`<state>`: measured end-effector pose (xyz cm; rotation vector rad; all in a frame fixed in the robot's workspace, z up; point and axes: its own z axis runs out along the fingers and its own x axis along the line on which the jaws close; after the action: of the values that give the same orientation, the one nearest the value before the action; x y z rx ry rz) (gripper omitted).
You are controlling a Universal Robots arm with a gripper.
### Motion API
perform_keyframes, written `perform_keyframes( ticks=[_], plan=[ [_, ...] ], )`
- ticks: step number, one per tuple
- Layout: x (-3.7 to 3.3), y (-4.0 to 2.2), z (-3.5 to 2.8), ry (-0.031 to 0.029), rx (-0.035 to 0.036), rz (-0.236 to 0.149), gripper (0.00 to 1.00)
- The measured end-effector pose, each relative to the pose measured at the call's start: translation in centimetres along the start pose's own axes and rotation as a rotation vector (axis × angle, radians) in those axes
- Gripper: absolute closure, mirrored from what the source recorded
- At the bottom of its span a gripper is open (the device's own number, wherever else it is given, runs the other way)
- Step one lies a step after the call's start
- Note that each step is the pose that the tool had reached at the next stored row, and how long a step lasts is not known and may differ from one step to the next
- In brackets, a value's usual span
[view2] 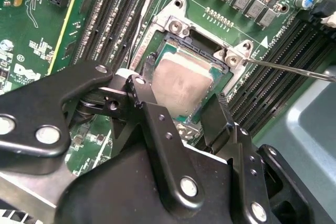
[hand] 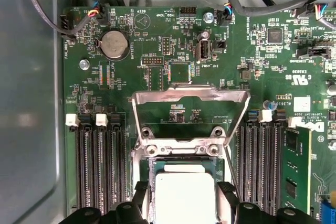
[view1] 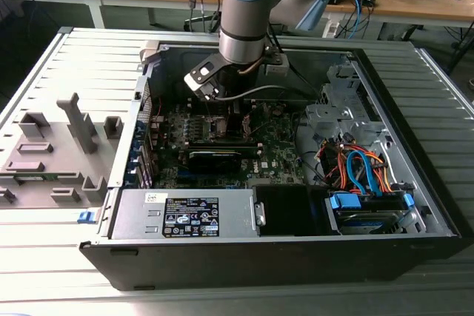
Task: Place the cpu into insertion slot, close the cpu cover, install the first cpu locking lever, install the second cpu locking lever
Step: 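Place the cpu into insertion slot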
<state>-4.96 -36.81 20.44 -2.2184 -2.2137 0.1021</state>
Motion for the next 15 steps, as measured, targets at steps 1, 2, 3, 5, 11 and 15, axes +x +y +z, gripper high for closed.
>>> perform_keyframes(
  ticks=[1,2,3,5,11,15],
  plan=[
    [0.0,0.0,0.0,0.0015,-0.0002,0.0,0.38],
    [0.01,0.0,0.01,0.0017,-0.0002,0.0,0.38],
    [0.01,0.0,0.01,0.0018,-0.0002,0.0,0.38],
    [0.0,0.0,0.0,0.0016,-0.0001,0.0,0.38],
    [0.01,0.21,0.12,0.0006,0.0,0.0,0.38],
    [0.19,0.22,0.16,0.0014,0.0004,0.012,0.38]
  ],
)
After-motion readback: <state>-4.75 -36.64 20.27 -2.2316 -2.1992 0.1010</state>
